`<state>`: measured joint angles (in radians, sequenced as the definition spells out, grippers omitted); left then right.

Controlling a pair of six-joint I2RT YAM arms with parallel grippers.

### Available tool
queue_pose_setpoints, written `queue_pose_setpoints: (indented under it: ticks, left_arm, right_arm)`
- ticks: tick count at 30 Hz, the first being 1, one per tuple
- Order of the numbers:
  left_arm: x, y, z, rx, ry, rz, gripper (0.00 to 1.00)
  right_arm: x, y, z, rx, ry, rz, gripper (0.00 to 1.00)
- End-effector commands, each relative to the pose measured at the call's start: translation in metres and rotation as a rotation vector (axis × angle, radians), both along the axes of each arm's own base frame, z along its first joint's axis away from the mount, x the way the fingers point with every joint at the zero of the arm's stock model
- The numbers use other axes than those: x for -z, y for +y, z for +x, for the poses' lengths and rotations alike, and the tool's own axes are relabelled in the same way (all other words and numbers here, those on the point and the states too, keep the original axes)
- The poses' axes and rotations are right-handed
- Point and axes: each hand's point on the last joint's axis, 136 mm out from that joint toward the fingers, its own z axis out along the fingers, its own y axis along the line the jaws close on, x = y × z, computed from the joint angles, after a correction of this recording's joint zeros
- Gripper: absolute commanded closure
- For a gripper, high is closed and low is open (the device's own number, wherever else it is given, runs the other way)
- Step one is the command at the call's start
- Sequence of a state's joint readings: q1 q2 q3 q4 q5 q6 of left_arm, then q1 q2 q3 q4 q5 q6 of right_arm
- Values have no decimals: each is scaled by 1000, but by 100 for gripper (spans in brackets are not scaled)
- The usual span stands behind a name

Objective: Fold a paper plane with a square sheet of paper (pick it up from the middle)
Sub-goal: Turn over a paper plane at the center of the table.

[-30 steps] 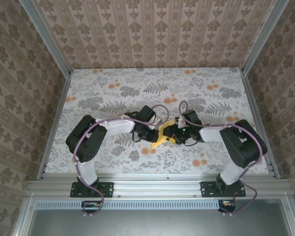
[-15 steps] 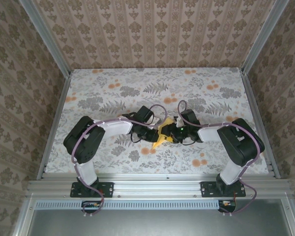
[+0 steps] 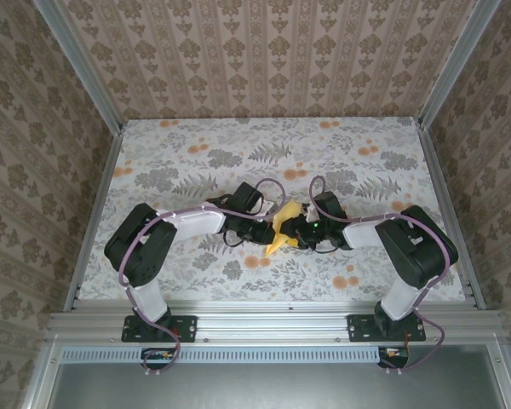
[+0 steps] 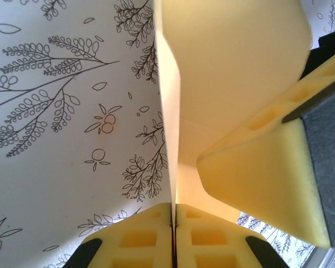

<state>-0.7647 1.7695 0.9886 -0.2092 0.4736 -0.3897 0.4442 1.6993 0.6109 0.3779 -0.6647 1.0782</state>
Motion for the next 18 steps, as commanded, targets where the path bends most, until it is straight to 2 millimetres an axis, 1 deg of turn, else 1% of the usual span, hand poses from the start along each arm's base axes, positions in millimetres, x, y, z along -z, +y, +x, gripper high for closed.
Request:
queue_pose_setpoints:
  ticks: [1, 5, 10, 14, 18]
  left_arm:
    - [-12, -3, -1, -7, 1, -47, 92]
    - [-11, -3, 0, -11, 4, -51, 91]
    - [-13, -4, 1, -19, 12, -68, 90]
    - [-14, -5, 1, -30, 23, -85, 89]
    - [-16, -5, 2, -40, 35, -107, 88]
  right_arm:
    - [-5, 2, -1, 9, -13, 9, 64]
    - [-8, 3, 0, 11, -16, 14, 71]
    - [-8, 4, -3, 10, -12, 12, 75]
    - [-10, 7, -5, -1, -18, 4, 75]
    - [-7, 8, -7, -8, -14, -22, 77]
